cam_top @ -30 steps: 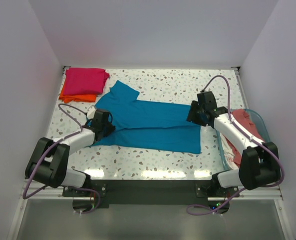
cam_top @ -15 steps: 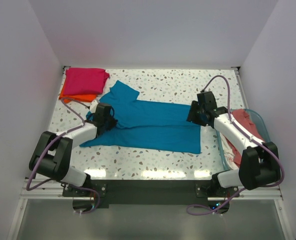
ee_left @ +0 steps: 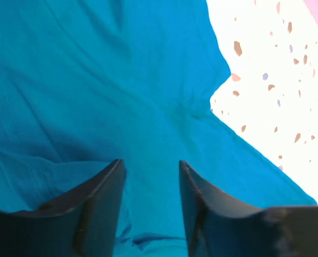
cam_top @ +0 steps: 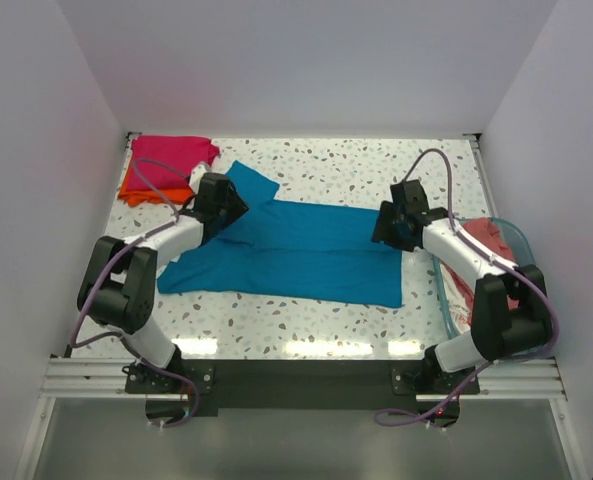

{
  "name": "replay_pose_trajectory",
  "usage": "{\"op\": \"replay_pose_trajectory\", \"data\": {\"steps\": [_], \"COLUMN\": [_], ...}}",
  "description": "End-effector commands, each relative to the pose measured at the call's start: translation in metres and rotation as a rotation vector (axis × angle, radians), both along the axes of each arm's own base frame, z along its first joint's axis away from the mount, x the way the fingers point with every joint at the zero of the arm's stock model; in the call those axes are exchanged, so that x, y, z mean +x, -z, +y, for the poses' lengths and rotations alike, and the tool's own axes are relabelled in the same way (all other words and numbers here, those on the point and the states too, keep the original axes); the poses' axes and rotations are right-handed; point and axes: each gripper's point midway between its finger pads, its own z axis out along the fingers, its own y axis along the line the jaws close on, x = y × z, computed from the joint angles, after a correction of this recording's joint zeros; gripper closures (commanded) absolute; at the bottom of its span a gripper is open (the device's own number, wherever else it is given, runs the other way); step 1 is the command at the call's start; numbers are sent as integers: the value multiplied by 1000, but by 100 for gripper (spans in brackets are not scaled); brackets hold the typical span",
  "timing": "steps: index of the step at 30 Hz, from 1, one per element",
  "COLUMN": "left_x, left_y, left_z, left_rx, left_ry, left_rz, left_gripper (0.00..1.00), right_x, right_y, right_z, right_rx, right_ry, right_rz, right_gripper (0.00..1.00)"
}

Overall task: Fold and stack the t-shirts
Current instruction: Fold the tshirt

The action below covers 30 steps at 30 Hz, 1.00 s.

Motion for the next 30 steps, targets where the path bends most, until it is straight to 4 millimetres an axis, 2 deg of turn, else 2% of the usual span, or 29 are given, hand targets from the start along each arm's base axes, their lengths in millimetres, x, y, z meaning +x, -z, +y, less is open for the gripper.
{"op": "replay_pose_trajectory", "data": {"steps": [1, 2, 3, 4, 5, 6, 7, 8, 9, 10, 11, 12, 13, 14, 15, 16, 17, 18, 20, 22, 23, 25, 26, 28, 30], "left_x": [40, 49, 65, 72, 83, 101, 109, 120, 139, 148, 154, 172, 177, 184, 198, 202, 206, 217, 218, 223, 224, 228, 228, 228, 226], "left_y": [-46, -47, -66, -67, -59, -79, -78, -59, -76, -73, -43, -60, -52, -25, -37, -30, -6, -15, 13, 17, 28, 29, 38, 41, 47], "left_z": [13, 22, 24, 30, 37, 37, 41, 46, 44, 45, 47, 45, 45, 44, 42, 41, 40, 39, 44, 41, 40, 36, 35, 31, 30], "left_rx": [27, 37, 43, 84, 115, 134, 190, 223, 243, 294, 327, 347, 397, 418, 438, 467, 480, 496, 532, 543, 542, 533, 528, 504, 491], "left_ry": [-2, -12, -11, 3, 3, 9, 40, 55, 74, 114, 147, 164, 210, 243, 255, 294, 319, 325, 338, 371, 381, 402, 412, 426, 430], "left_rz": [-162, -168, -211, -205, -190, -235, -228, -194, -237, -233, -166, -208, -183, -139, -173, -158, -120, -146, -81, -89, -74, -81, -69, -67, -57], "left_gripper": [45, 43, 42, 42, 42, 43, 44, 46, 47, 48, 48, 49, 49, 50, 49, 49, 48, 47, 45, 39, 38, 37, 37, 40, 48], "right_x": [34, 39, 47, 52, 57, 66, 71, 77, 86, 90, 95, 103, 108, 113, 119, 124, 127, 132, 136, 140, 141, 142, 142, 142, 139], "right_y": [-19, -18, -18, -16, -15, -20, -11, -11, -13, -6, -4, -8, -8, -4, -8, -7, -3, -5, -4, -4, -4, -5, -6, -7, -6], "right_z": [-7, -6, -4, -6, -6, -5, -6, -8, -10, -10, -10, -10, -12, -12, -13, -15, -14, -16, -17, -20, -20, -21, -22, -25, -31], "right_rx": [-15, -9, -7, -9, -9, -5, -12, -16, -14, -19, -10, -2, 4, 4, 5, 6, 5, 6, 2, -6, -3, -6, -9, -16, -31], "right_ry": [28, 28, 29, 33, 37, 38, 43, 48, 59, 59, 59, 62, 66, 67, 70, 76, 76, 80, 81, 88, 90, 93, 94, 100, 114], "right_rz": [-83, -83, -81, -78, -81, -94, -79, -84, -93, -79, -79, -94, -98, -99, -111, -117, -111, -117, -117, -120, -121, -128, -133, -134, -127], "right_gripper": [41, 40, 40, 40, 40, 40, 40, 41, 41, 41, 41, 41, 41, 42, 42, 42, 42, 43, 43, 43, 43, 43, 43, 43, 43]}}
